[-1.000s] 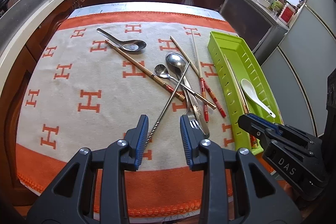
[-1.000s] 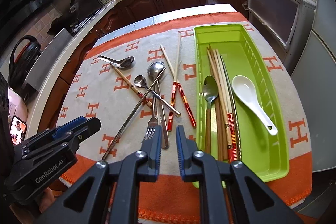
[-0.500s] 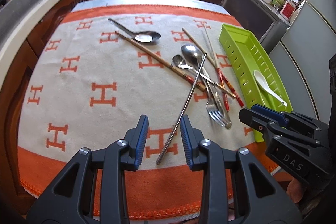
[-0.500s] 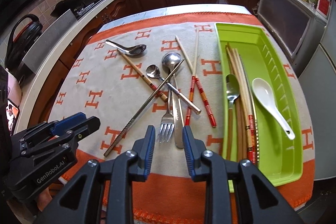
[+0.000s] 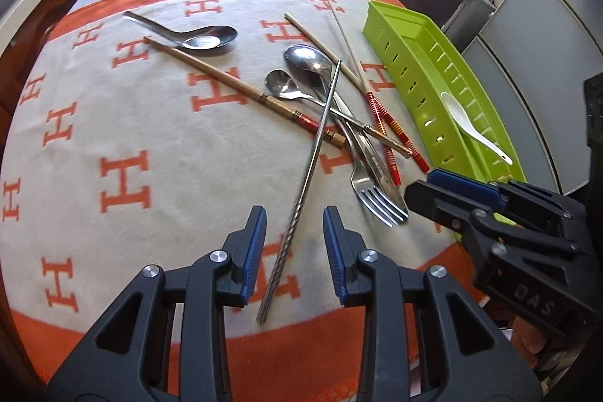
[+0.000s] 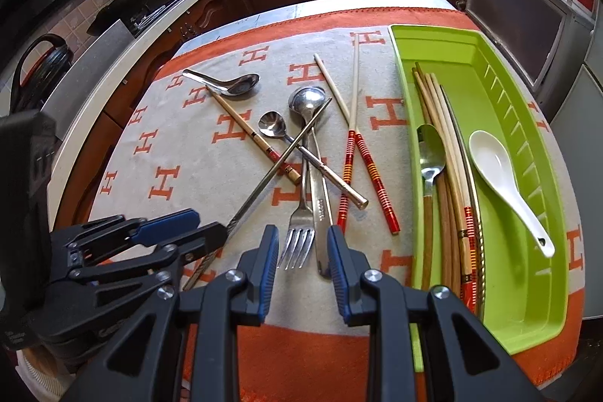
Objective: Organize utensils
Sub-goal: 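Move the left gripper to another twisted metal chopstick and close on it, then close the right gripper on a red-tipped chopstick while the left lifts the metal chopstick, then carry both chopsticks over the green tray and lower them in with both grippers, then open both grippers to release the chopsticks and lift away from the tray, then move the left gripper to the lone metal spoon and close on its handle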
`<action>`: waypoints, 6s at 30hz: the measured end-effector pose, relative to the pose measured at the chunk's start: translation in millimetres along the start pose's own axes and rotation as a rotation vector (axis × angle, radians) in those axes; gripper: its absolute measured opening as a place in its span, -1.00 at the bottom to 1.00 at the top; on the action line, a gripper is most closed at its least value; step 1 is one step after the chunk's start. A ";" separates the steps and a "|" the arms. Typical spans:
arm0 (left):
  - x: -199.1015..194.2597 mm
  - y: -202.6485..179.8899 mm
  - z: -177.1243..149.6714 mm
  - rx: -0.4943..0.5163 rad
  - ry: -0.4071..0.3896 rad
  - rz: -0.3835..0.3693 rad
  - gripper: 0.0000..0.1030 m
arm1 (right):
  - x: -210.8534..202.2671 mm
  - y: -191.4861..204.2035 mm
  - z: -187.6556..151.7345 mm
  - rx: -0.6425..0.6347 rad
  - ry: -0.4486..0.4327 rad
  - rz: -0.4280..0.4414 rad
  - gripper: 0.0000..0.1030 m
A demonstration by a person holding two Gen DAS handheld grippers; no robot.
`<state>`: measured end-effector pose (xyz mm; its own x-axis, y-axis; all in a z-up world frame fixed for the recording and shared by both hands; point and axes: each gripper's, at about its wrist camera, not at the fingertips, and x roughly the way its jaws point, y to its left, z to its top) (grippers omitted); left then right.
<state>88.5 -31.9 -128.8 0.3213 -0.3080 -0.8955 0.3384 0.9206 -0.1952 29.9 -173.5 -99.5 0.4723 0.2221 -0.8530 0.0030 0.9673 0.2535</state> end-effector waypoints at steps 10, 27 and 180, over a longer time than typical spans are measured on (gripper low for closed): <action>41.4 -13.6 30.6 0.056 0.024 0.036 -0.46 | -2.3 -14.3 3.3 0.014 -0.017 0.001 -0.49; 37.2 -16.5 25.0 0.079 -0.008 0.120 -0.93 | 1.2 -7.0 3.5 -0.019 -0.014 0.028 -0.49; -82.6 2.9 -15.6 -0.235 -0.138 0.102 -0.02 | -54.3 -1.2 4.1 0.036 -0.095 -0.049 -0.79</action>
<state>49.2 -0.1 -61.6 0.4658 -0.2258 -0.8556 0.0890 0.9739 -0.2086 7.8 -187.2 -51.6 0.5521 0.1601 -0.8183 0.0590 0.9714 0.2298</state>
